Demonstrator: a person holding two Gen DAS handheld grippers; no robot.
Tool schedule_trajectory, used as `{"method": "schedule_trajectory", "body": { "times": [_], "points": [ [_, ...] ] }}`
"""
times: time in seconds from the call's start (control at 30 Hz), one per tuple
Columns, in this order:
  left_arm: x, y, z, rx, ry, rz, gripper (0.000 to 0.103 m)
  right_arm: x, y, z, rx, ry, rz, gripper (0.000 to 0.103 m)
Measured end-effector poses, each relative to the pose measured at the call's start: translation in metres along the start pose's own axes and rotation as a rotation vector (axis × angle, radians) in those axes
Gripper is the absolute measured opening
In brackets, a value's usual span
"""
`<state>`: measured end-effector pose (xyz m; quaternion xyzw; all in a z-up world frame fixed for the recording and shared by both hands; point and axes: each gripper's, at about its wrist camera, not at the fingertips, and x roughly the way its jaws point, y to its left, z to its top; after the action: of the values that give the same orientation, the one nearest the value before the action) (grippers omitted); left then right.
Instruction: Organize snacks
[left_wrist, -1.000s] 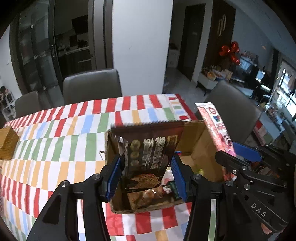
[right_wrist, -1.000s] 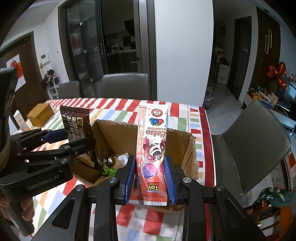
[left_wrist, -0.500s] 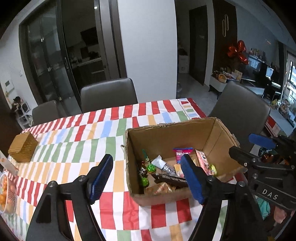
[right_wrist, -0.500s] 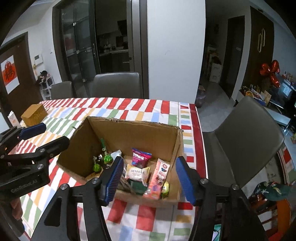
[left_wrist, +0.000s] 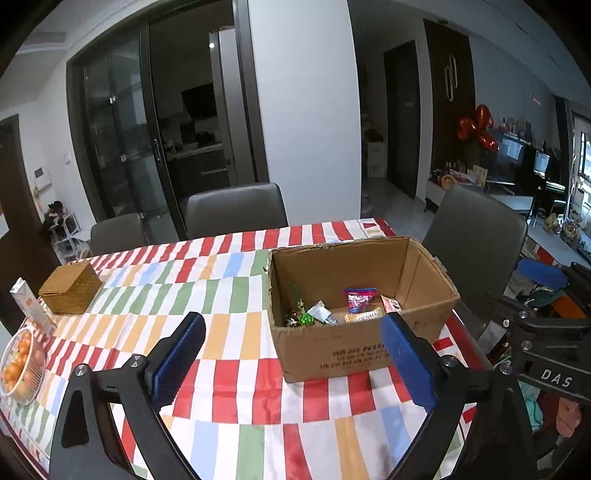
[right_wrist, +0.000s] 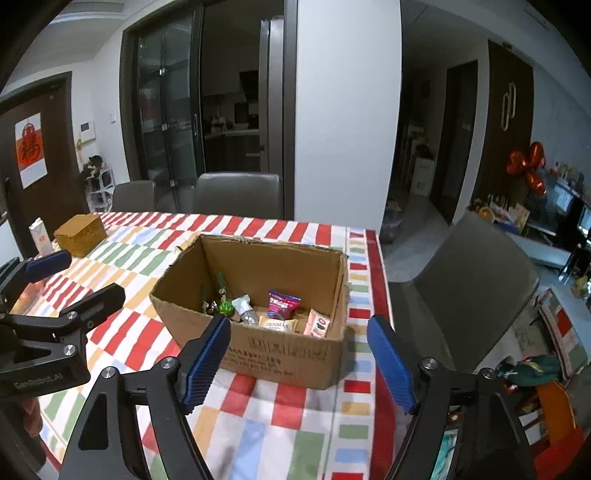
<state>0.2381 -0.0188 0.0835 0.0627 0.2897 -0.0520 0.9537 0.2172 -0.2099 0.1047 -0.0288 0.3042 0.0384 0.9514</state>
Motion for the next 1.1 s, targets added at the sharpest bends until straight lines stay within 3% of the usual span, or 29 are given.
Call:
{"method": "schedule_trajectory", "body": {
  "times": [0.5, 1.1],
  "points": [
    [-0.051, -0.002, -0.041, -0.010, -0.041, 0.003, 0.103, -0.053, 0.006, -0.041, 0.000, -0.054, 0.002, 0.082],
    [-0.077, -0.003, -0.058, -0.011, -0.061, 0.012, 0.103, -0.070, 0.005, -0.064, 0.025, -0.045, 0.006, 0.083]
  ]
}}
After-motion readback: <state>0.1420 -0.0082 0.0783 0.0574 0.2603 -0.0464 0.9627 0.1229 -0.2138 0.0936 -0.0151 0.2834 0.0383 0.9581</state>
